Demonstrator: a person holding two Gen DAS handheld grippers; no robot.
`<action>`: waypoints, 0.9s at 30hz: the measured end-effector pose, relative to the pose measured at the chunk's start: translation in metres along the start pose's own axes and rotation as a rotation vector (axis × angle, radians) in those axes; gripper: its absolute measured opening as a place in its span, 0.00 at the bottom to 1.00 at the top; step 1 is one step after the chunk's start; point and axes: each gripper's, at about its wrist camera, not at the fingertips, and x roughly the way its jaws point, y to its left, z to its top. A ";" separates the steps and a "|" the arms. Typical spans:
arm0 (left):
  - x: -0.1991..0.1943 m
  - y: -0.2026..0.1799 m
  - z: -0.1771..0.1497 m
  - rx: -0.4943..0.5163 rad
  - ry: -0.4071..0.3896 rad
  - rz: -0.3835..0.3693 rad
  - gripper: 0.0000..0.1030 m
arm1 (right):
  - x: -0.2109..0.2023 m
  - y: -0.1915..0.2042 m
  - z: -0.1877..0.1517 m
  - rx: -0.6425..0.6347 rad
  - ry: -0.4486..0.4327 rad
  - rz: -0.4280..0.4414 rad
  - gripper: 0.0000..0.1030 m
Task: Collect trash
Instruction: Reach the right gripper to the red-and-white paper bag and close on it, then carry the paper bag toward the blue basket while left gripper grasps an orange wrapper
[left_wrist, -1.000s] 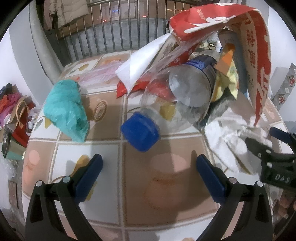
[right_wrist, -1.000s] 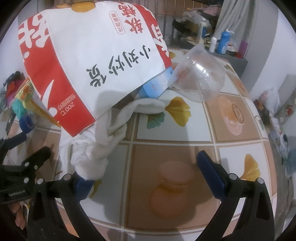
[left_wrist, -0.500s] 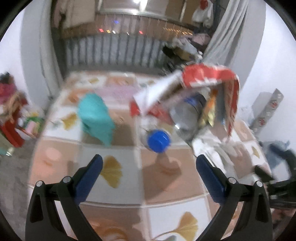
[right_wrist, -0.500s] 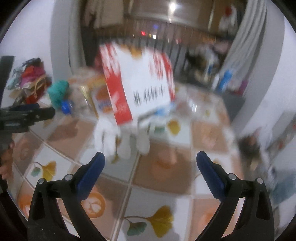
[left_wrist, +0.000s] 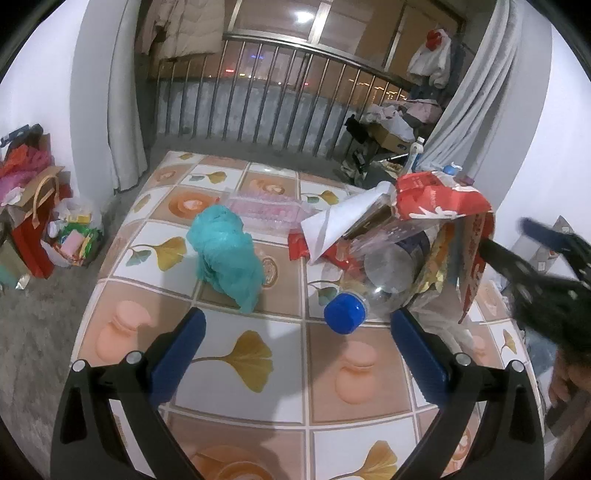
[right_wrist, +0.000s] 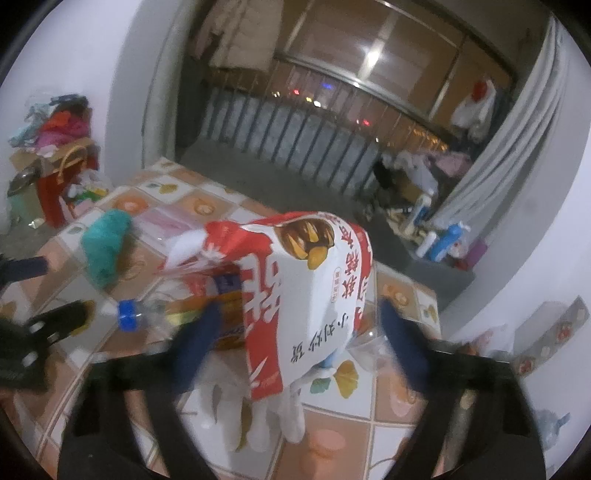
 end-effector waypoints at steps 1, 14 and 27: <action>-0.002 0.000 0.000 0.001 -0.006 -0.003 0.96 | 0.004 -0.001 0.001 0.013 0.018 0.012 0.40; -0.003 -0.018 -0.004 0.064 -0.024 -0.004 0.96 | -0.028 -0.050 0.010 0.254 -0.137 0.015 0.00; -0.008 -0.043 -0.005 0.142 -0.042 -0.171 0.89 | -0.077 -0.110 -0.009 0.461 -0.252 0.121 0.00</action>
